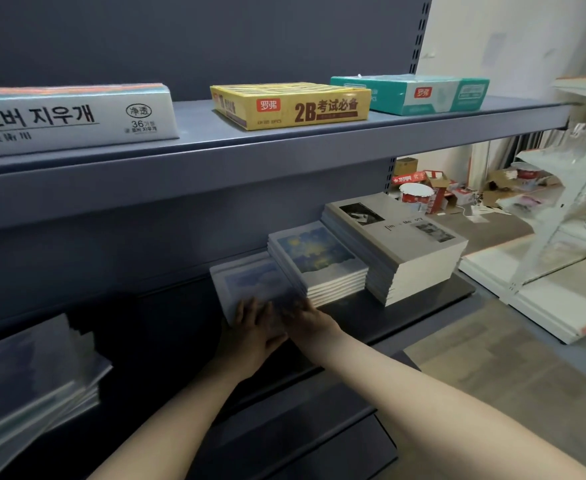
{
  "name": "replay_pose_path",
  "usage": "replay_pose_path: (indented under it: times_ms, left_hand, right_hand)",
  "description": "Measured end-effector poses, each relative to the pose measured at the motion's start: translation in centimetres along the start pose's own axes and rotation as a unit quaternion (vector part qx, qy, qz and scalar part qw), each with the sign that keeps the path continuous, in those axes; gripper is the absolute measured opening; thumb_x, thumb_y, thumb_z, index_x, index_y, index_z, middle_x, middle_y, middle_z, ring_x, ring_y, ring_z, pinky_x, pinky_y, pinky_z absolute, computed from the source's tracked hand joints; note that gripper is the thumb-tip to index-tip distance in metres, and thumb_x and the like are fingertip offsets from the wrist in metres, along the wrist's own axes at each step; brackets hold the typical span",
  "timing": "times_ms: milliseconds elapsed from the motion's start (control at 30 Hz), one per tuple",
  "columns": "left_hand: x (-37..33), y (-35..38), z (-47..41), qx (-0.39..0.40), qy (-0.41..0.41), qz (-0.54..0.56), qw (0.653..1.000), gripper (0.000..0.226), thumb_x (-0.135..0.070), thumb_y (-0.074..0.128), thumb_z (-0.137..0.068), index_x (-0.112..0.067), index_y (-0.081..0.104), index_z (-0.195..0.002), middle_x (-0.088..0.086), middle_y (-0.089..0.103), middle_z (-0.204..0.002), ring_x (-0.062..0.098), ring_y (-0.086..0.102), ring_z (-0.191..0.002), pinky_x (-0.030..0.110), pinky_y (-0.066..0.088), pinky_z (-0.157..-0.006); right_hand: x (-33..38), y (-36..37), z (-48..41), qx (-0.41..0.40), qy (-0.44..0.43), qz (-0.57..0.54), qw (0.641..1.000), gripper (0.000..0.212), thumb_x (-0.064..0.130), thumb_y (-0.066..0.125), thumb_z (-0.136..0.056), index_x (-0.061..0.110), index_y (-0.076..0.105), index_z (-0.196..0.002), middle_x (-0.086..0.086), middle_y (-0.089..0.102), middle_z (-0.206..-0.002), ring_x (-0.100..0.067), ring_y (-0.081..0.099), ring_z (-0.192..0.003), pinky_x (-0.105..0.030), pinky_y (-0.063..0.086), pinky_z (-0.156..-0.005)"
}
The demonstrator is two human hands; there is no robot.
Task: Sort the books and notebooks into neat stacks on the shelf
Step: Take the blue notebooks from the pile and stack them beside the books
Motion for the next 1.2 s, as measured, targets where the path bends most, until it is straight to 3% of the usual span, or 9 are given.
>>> replay_pose_path:
  times_ms: [33, 67, 167, 267, 400, 533, 667, 1033, 1200]
  left_hand:
    - [0.3, 0.5, 0.1, 0.018, -0.006, -0.016, 1.000, 0.105, -0.076, -0.005, -0.066, -0.017, 0.016, -0.151, 0.011, 0.010, -0.157, 0.034, 0.007, -0.144, 0.054, 0.024, -0.109]
    - [0.5, 0.7, 0.1, 0.030, -0.018, -0.035, 0.999, 0.098, -0.075, 0.002, -0.072, -0.019, 0.009, -0.151, 0.009, 0.005, -0.158, 0.032, 0.002, -0.145, 0.052, 0.021, -0.110]
    - [1.0, 1.0, -0.1, 0.052, -0.037, -0.036, 0.997, 0.082, -0.068, 0.017, -0.087, -0.019, 0.003, -0.152, 0.008, -0.002, -0.159, 0.031, -0.004, -0.145, 0.051, 0.018, -0.112]
    - [1.4, 0.6, -0.6, 0.054, -0.059, -0.018, 0.997, 0.070, -0.054, 0.029, -0.096, -0.021, 0.002, -0.152, 0.007, -0.006, -0.159, 0.030, -0.005, -0.145, 0.052, 0.016, -0.113]
    - [2.1, 0.7, -1.7, 0.077, -0.063, -0.016, 0.995, 0.069, -0.051, 0.030, -0.097, -0.023, -0.002, -0.152, 0.006, -0.012, -0.158, 0.031, -0.009, -0.145, 0.052, 0.011, -0.114]
    - [2.4, 0.8, -2.2, 0.078, -0.055, -0.012, 0.995, 0.069, -0.051, 0.030, -0.097, -0.023, -0.002, -0.152, 0.006, -0.013, -0.158, 0.030, -0.010, -0.145, 0.053, 0.011, -0.115]
    - [2.5, 0.8, -2.7, 0.079, -0.053, -0.016, 0.995, 0.069, -0.050, 0.029, -0.097, -0.023, -0.003, -0.152, 0.006, -0.014, -0.158, 0.030, -0.011, -0.145, 0.052, 0.011, -0.115]
    - [2.5, 1.0, -3.2, 0.077, -0.049, -0.016, 0.996, 0.069, -0.051, 0.027, -0.097, -0.021, -0.005, -0.151, 0.007, -0.014, -0.158, 0.030, -0.013, -0.144, 0.050, 0.014, -0.114]
    - [1.6, 0.8, -2.8, 0.062, -0.077, -0.062, 0.993, 0.068, -0.039, 0.031, -0.097, -0.019, -0.004, -0.151, 0.009, -0.009, -0.158, 0.034, -0.005, -0.144, 0.058, 0.006, -0.112]
  right_hand:
    - [0.2, 1.1, 0.0, 0.032, -0.036, 0.047, 0.998, 0.045, 0.045, 0.027, -0.071, 0.043, 0.072, -0.065, 0.029, 0.062, -0.061, 0.015, 0.057, -0.058, 0.007, 0.029, -0.056]
    - [0.2, 2.2, 0.2, 0.104, -0.047, 0.077, 0.990, 0.045, 0.032, 0.031, -0.073, 0.033, 0.076, -0.070, 0.018, 0.068, -0.066, 0.004, 0.063, -0.062, -0.004, 0.046, -0.060]
    - [1.3, 3.3, -0.5, 0.150, -0.110, 0.138, 0.973, 0.042, 0.014, 0.035, -0.073, 0.016, 0.077, -0.074, 0.001, 0.070, -0.072, -0.018, 0.067, -0.065, -0.025, 0.056, -0.063]
    - [3.4, 1.7, -0.6, 0.109, -0.123, 0.137, 0.977, 0.048, 0.019, 0.030, -0.073, 0.015, 0.077, -0.079, -0.006, 0.069, -0.077, -0.025, 0.069, -0.072, -0.027, 0.057, -0.061]
    - [4.5, 0.7, -0.8, 0.122, -0.123, 0.100, 0.980, 0.044, 0.014, 0.024, -0.099, 0.002, 0.043, -0.137, -0.023, 0.043, -0.136, -0.038, 0.038, -0.128, -0.046, 0.035, -0.105]
    - [4.4, 0.5, -1.2, 0.125, -0.118, 0.094, 0.981, 0.053, 0.019, 0.011, -0.097, 0.002, 0.038, -0.139, -0.023, 0.041, -0.137, -0.038, 0.038, -0.127, -0.046, 0.032, -0.105]
    - [4.0, 0.7, -1.7, 0.125, -0.126, 0.098, 0.979, 0.043, 0.011, 0.029, -0.100, 0.003, 0.033, -0.142, -0.022, 0.039, -0.140, -0.037, 0.037, -0.129, -0.045, 0.032, -0.106]
    - [3.7, 1.3, -2.5, 0.115, -0.125, 0.079, 0.982, 0.048, 0.016, 0.031, -0.101, 0.006, 0.026, -0.147, -0.022, 0.033, -0.146, -0.038, 0.029, -0.135, -0.046, 0.025, -0.111]
    - [3.6, 1.3, -2.7, 0.136, -0.109, 0.048, 0.984, 0.046, 0.015, 0.035, -0.100, 0.003, 0.031, -0.144, -0.021, 0.036, -0.144, -0.036, 0.032, -0.135, -0.044, 0.027, -0.112]
Point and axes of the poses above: each hand's wrist, its own z-axis away from the middle knuckle, its own y-axis out of the palm, x = y × z, the point moved 6 cm from there along -z, towards the middle knuckle
